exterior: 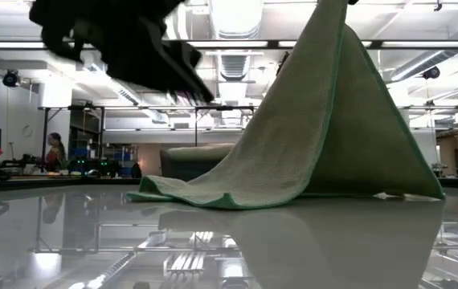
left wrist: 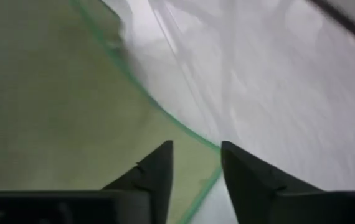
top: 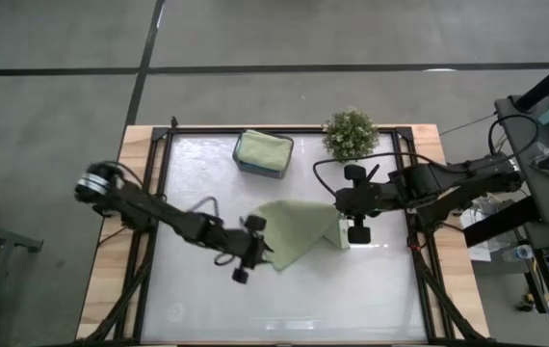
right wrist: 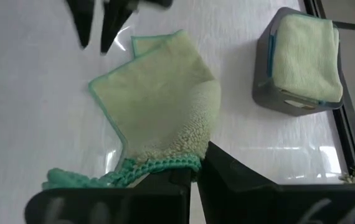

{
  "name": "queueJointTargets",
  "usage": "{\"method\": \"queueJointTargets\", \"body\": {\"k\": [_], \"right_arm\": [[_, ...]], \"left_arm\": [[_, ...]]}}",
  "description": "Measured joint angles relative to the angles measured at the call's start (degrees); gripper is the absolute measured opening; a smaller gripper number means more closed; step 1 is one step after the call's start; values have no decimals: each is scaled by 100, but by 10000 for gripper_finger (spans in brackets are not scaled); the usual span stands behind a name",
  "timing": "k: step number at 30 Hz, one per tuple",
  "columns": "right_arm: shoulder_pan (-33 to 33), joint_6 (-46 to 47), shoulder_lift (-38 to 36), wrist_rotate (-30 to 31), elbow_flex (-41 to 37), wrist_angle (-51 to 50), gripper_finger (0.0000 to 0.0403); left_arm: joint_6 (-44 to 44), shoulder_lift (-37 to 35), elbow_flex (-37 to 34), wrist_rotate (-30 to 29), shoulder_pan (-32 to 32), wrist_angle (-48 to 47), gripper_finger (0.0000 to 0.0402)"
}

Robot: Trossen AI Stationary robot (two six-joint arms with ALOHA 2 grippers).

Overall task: Fold microfiber towels
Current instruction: Fold the green microfiber towel

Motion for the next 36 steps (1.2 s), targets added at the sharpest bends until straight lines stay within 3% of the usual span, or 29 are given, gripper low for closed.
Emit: {"method": "queueJointTargets", "body": {"k": [4, 10, 23, 28, 33, 36], "right_arm": [[-2, 42, 9, 1, -16, 2, 8], [0, 265, 19, 1, -41, 3, 8], [15, 530, 17, -1, -49, -12, 8], [123, 528, 17, -2, -58, 95, 8], [229, 623, 24, -3, -75, 95, 8], [271, 666, 24, 0, -117, 98, 8]], "left_arm": [[3, 843, 419, 1, -213, 29, 159], [3, 1873, 981, 6, -342, 6, 171], [-299, 2195, 1055, -256, -323, 47, 168], [-302, 2183, 953, -410, -280, 73, 118], [-269, 2185, 959, -515, -275, 28, 20], [-234, 2120, 957, -519, -270, -39, 5]]}}
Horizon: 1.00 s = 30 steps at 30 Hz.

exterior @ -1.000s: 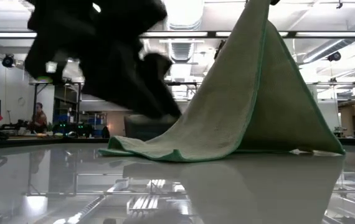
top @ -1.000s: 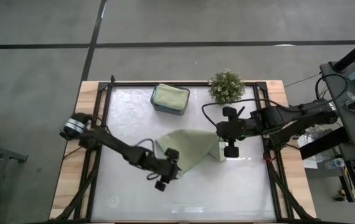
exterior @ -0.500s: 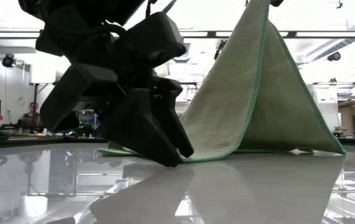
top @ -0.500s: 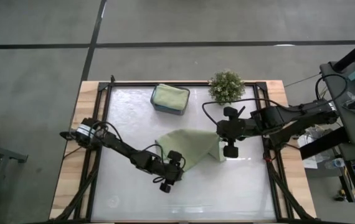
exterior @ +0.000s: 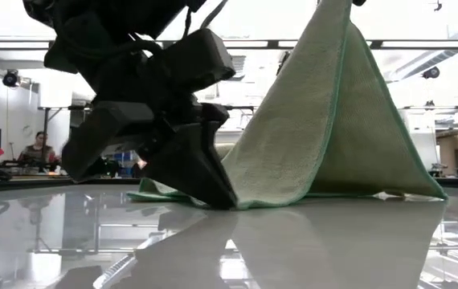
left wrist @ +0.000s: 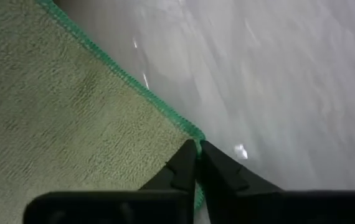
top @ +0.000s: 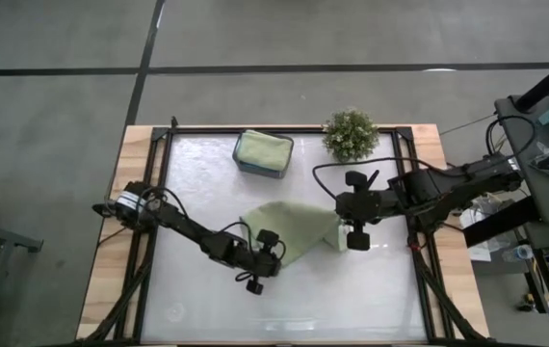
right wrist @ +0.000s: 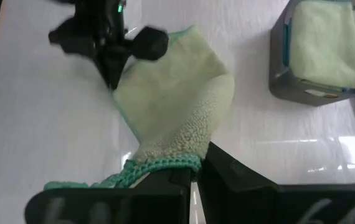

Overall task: Fold microfiber towels
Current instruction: Fold the green microfiber towel

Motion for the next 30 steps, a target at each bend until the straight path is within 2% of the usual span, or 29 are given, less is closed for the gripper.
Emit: {"method": "queueJointTargets", "body": {"k": [4, 10, 17, 26, 30], "right_arm": [[113, 4, 0, -5, -57, -11, 8], [431, 149, -7, -48, 135, -38, 8], [866, 187, -13, -50, 665, -70, 8], [942, -188, -15, 27, 1580, -107, 8], [943, -532, -15, 495, 1984, -156, 8]], "left_arm": [[297, -645, -3, -7, -12, -557, 1], [396, -2416, 43, -254, -12, -1383, 1], [357, -4363, 38, -285, -12, -1500, 0], [232, -5716, 104, -469, 1, -943, 0], [230, -6118, 119, -791, 1, -848, 0]]}}
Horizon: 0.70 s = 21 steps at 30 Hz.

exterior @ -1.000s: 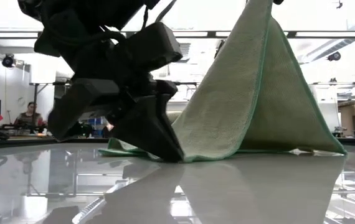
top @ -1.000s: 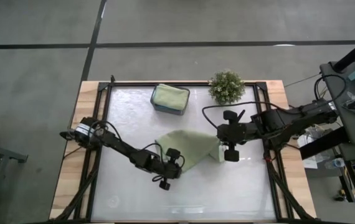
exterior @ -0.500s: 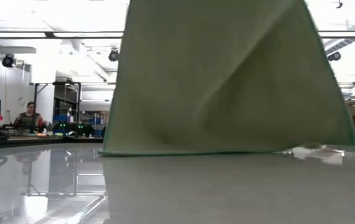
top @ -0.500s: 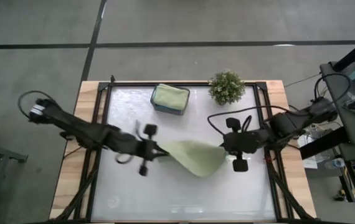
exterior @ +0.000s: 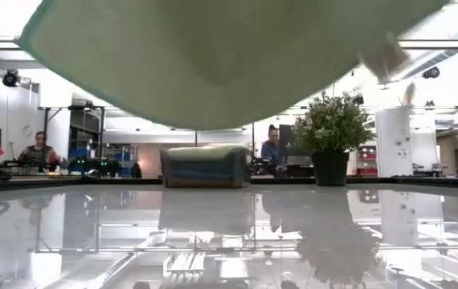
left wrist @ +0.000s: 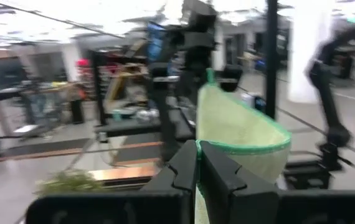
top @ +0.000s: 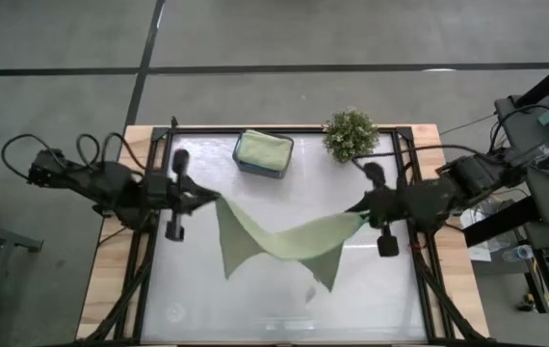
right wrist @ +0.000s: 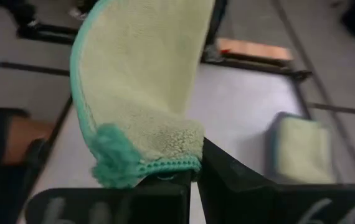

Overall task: Fold microfiber towels
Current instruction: Fold the green microfiber towel

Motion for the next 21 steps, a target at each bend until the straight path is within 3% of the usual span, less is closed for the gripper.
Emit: {"method": "queueJointTargets", "body": {"k": [6, 14, 17, 21], "right_arm": [[-1, -242, -2, 1097, 432, -562, 8], [-206, -789, 17, 2829, 468, -695, 8], [-367, -889, 16, 3019, 468, -655, 8], [-392, -575, 9, 2787, 465, -847, 8]], "left_arm": [[-2, -332, -34, -727, 4, -24, 0], [34, -493, -23, -959, 341, -36, 0], [42, -564, 1, -947, 587, -67, 0], [150, -634, -58, -591, 667, -594, 0]]}}
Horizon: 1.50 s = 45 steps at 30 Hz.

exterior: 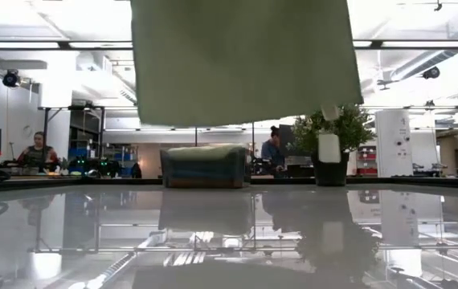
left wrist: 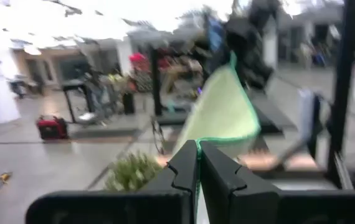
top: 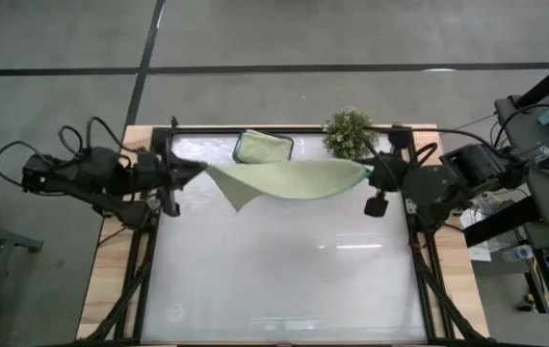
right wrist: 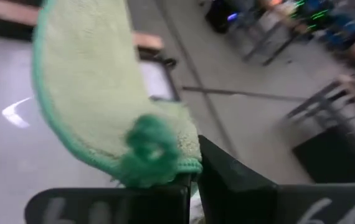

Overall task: Fold microfiber towels
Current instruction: Fold the green microfiber towel

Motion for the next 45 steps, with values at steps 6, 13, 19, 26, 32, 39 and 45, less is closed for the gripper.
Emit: {"method": "queueJointTargets", "body": {"k": [6, 13, 19, 26, 32, 39, 45], "right_arm": [[15, 991, 0, -1406, -235, -635, 8], [405, 2212, -3, -2744, -1138, -814, 8], [908, 2497, 40, -3346, -1867, -316, 8], [950, 2346, -36, -2815, -1884, -298, 8], [750, 1788, -294, -1270, -1848, -374, 8], [574, 1439, -621, -734, -1578, -334, 8], [698, 1619, -622, -2055, -1707, -310, 8]], "left_arm": [[-609, 213, -390, 916, -7, -577, 0], [-751, 652, -1289, 2765, -256, -378, 0], [-892, 1003, -1534, 2719, -518, 395, 0], [-887, 560, -1440, 1835, -442, 383, 0], [-955, -316, -1439, 1098, -213, -227, 0], [-129, -1089, -1257, 1500, -142, -209, 0], [-238, -1030, -1503, 2424, -161, -239, 0]]}}
